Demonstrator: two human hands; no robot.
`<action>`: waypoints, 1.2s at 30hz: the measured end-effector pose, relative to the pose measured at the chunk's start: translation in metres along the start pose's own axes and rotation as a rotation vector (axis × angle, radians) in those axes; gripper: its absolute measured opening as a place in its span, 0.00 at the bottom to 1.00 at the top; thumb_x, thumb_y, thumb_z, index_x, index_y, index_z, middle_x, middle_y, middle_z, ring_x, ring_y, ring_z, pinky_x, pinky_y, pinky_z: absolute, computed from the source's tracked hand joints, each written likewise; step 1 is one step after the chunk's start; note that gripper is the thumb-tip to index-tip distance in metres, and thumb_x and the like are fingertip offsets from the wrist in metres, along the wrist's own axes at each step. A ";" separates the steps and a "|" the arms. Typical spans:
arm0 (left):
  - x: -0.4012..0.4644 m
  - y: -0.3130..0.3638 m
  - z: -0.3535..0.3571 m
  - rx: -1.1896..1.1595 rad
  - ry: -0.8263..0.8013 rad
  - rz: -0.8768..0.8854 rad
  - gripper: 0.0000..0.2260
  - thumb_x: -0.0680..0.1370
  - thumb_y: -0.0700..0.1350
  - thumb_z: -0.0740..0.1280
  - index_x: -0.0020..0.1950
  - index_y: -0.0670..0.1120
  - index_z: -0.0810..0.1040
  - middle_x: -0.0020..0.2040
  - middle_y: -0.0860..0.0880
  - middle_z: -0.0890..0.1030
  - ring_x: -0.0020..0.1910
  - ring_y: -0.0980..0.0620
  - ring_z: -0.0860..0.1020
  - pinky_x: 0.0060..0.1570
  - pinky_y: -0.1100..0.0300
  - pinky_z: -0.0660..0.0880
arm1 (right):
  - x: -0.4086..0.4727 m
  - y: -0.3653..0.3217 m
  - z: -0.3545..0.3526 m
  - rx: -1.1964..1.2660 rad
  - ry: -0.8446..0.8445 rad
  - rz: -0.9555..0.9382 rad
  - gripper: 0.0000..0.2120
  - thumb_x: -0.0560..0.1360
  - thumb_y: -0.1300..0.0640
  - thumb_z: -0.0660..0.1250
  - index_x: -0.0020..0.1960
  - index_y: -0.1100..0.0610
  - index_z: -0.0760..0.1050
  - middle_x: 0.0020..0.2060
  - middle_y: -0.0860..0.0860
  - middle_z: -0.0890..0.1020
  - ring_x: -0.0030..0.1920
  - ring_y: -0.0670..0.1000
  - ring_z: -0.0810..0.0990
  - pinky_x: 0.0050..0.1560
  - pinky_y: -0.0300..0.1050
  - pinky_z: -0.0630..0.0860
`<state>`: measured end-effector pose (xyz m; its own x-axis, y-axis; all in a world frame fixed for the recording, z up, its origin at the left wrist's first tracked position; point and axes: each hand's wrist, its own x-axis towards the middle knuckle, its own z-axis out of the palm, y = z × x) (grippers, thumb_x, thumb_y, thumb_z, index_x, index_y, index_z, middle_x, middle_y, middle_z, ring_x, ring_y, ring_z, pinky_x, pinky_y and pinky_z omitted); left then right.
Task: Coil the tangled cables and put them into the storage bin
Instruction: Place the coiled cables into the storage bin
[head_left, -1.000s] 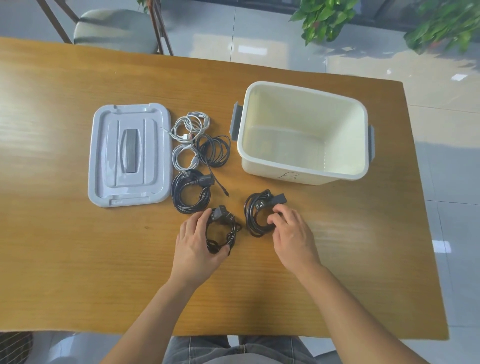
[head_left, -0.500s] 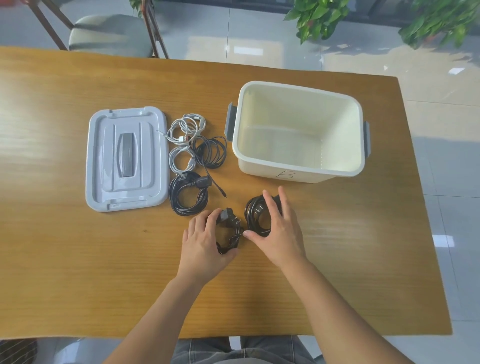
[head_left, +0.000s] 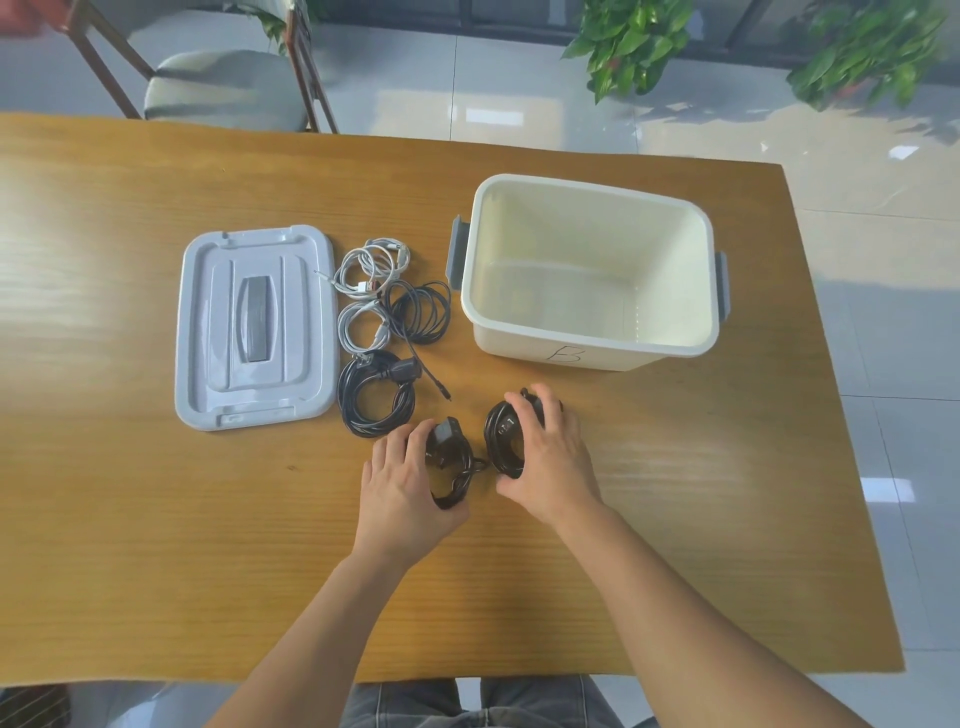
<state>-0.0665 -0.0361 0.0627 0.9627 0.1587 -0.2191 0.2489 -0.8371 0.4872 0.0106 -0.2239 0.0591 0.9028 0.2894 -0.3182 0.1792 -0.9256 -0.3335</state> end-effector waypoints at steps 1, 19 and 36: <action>-0.001 0.000 -0.002 -0.006 0.003 0.004 0.44 0.65 0.59 0.77 0.78 0.47 0.66 0.69 0.50 0.73 0.68 0.47 0.69 0.66 0.51 0.70 | -0.001 0.001 0.000 0.021 0.005 -0.005 0.49 0.67 0.46 0.80 0.80 0.45 0.57 0.79 0.49 0.53 0.73 0.59 0.64 0.66 0.56 0.78; -0.001 0.006 -0.022 -0.097 0.061 0.062 0.42 0.66 0.58 0.78 0.76 0.46 0.69 0.65 0.49 0.74 0.64 0.48 0.72 0.65 0.50 0.73 | -0.033 0.009 -0.005 0.245 0.163 -0.015 0.35 0.67 0.42 0.75 0.71 0.45 0.68 0.70 0.46 0.64 0.69 0.51 0.67 0.61 0.43 0.72; 0.015 0.053 -0.095 -0.173 0.213 0.229 0.41 0.66 0.54 0.80 0.76 0.46 0.70 0.66 0.50 0.74 0.65 0.48 0.72 0.66 0.50 0.73 | -0.042 -0.001 -0.083 0.335 0.450 -0.129 0.36 0.65 0.45 0.78 0.70 0.46 0.71 0.68 0.45 0.67 0.65 0.52 0.75 0.56 0.51 0.81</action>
<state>-0.0290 -0.0286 0.1653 0.9915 0.0982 0.0851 0.0206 -0.7654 0.6432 0.0055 -0.2557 0.1466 0.9725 0.1946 0.1280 0.2312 -0.7409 -0.6305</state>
